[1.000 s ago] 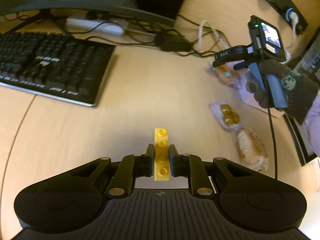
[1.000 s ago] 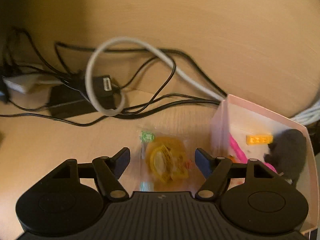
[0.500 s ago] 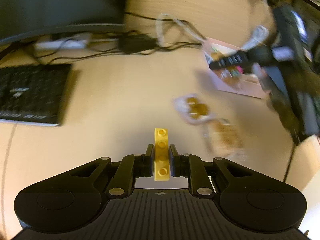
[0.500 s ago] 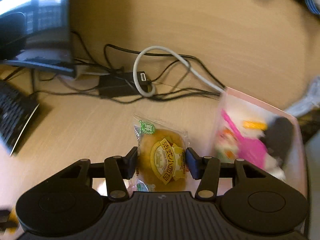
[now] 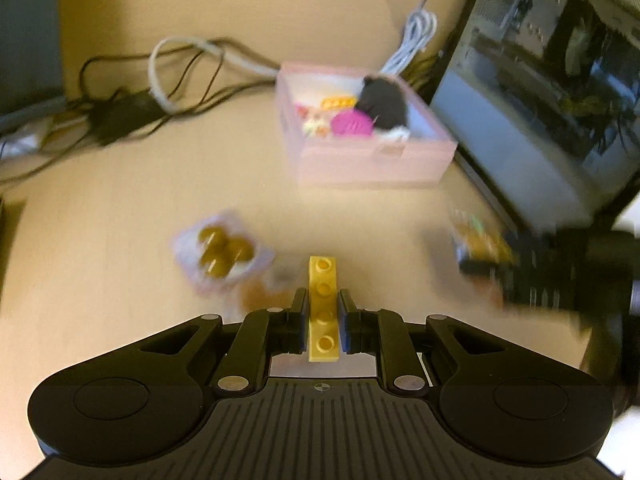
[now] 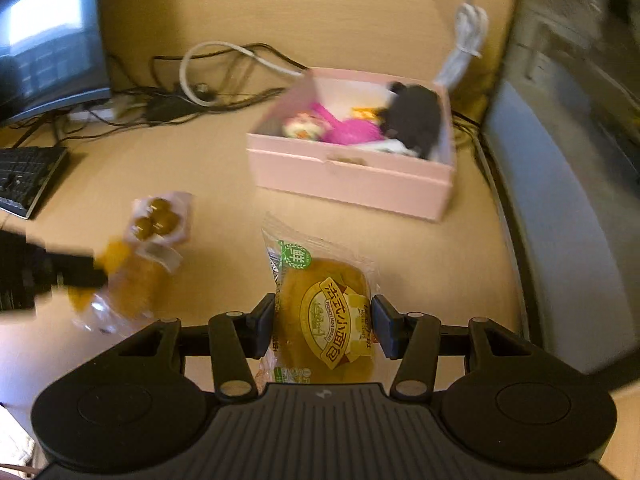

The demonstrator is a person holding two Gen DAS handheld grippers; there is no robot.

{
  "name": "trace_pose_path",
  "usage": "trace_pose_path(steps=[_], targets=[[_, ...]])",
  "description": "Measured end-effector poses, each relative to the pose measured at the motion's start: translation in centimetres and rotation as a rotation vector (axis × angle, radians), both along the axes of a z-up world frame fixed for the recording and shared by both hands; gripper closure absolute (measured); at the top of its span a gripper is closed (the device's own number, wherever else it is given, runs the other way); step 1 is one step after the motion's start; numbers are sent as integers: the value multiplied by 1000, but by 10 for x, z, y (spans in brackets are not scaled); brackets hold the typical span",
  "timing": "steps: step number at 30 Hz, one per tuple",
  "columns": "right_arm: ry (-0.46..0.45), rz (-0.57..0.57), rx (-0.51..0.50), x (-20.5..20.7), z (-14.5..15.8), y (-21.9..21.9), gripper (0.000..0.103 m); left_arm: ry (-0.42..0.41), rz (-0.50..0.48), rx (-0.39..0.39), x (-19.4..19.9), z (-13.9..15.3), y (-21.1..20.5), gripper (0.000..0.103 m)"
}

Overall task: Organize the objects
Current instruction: 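Drop the yellow brick into the pink box with the left gripper while the right carries the bread over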

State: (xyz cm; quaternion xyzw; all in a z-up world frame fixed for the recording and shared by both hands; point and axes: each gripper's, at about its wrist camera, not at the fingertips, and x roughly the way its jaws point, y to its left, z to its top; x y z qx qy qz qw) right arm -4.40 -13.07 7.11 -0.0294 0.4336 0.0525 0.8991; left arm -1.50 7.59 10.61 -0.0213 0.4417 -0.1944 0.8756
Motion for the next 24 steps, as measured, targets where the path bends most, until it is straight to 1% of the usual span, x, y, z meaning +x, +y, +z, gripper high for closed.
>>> trace_pose_path(steps=[4,7,9,11,12,14,15,18,20,21,22,23,24], targets=[[2,-18,46,-13,-4,-22,53,-100,-1,-1,34,30,-30,86],[1,-22,78,-16,-8,-28,53,-161,16,-26,67,45,-56,86],[-17,-8,87,-19,-9,-27,53,-202,33,-46,88,49,-72,86],[-32,8,77,-21,-9,-24,53,-257,45,-102,115,52,-87,84],[-39,21,72,-22,-10,-23,53,-276,54,-114,129,50,-93,83],[-52,43,57,-24,-11,-23,53,-284,89,-76,153,44,-107,82],[-59,47,50,-25,-11,-23,53,-290,103,-68,159,41,-112,81],[-64,49,47,-26,-12,-30,53,-305,148,-69,160,37,-112,81],[-60,52,66,-20,-9,-37,53,-273,169,-66,156,34,-105,81],[-82,75,73,-16,-6,-39,53,-272,156,-68,153,33,-99,80],[-101,73,62,-10,-3,-41,53,-283,159,-52,146,30,-93,78],[-101,55,54,-1,-1,-42,53,-280,172,-29,138,26,-88,78],[-97,53,66,9,3,-44,53,-265,182,-19,130,21,-82,78]])
